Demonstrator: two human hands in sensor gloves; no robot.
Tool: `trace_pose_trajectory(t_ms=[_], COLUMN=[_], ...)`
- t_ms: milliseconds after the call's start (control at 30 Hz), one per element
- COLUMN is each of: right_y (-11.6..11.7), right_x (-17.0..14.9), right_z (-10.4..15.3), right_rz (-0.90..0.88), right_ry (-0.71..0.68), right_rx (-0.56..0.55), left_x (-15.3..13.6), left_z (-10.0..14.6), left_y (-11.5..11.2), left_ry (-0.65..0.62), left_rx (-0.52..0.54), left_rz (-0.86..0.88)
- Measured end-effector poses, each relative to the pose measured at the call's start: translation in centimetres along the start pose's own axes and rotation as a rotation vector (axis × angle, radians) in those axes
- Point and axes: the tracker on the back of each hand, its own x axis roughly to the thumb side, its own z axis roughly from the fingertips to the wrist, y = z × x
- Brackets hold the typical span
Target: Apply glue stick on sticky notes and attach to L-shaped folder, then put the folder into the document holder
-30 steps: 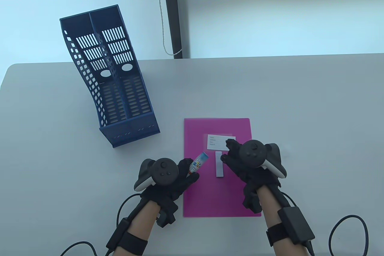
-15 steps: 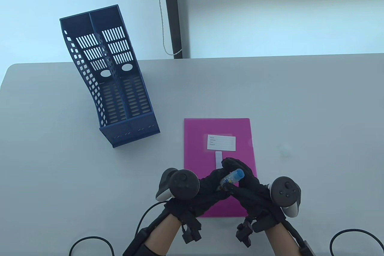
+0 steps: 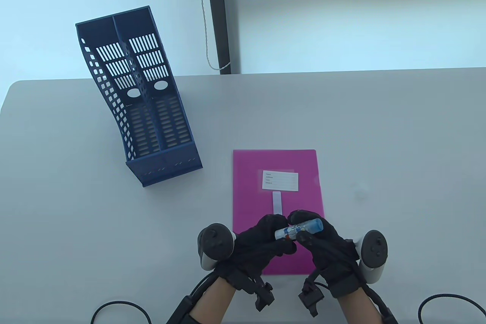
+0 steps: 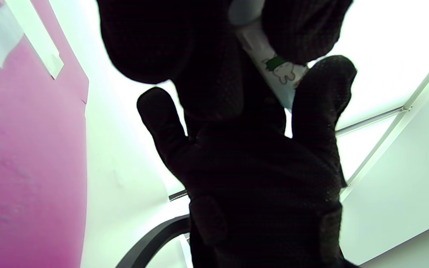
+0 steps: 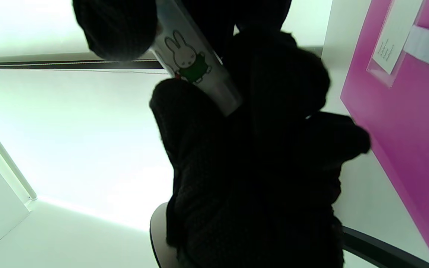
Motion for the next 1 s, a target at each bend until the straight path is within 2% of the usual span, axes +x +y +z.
trace_pose_trajectory(t_ms=[100, 200, 300, 400, 467, 533, 700, 767, 900, 1000], right_y=[0.0, 0.2, 0.3, -0.1, -0.1, 0.2, 0.6, 0.6, 0.1, 0.2], right_x=[0.0, -0.1, -0.2, -0.2, -0.3, -0.3, -0.4, -0.5, -0.4, -0.4], right_z=[0.0, 0.0, 0.0, 0.1, 0.1, 0.2, 0.1, 0.0, 0.1, 0.1], right_rz=[0.003, -0.007, 0.001, 0.036, 0.019, -0.021, -0.029, -0.035, -0.010, -0.043], right_ry=[-0.022, -0.017, -0.010, -0.010, -0.026, -0.007, -0.017, -0.015, -0.013, -0.002], right_rx=[0.010, 0.028, 0.027, -0.052, -0.028, -0.024, 0.034, 0.038, -0.035, -0.022], left_x=[-0.2, -0.8, -1.3, -1.2, -0.9, -0.7, -1.7, -1.7, -1.0, -0.6], left_z=[0.0, 0.1, 0.2, 0.2, 0.1, 0.1, 0.1, 0.0, 0.0, 0.2], left_y=[-0.2, -0.4, -0.4, -0.5, -0.5, -0.3, -0.5, -0.3, -0.4, -0.4], left_ry=[0.025, 0.075, 0.102, 0.067, 0.041, 0.014, 0.118, 0.122, 0.042, 0.033], left_rx=[-0.032, -0.016, -0.067, -0.069, -0.073, -0.034, -0.111, -0.179, -0.066, -0.052], left_rz=[0.054, 0.113, 0.172, 0.122, 0.027, -0.013, 0.219, 0.208, 0.102, 0.035])
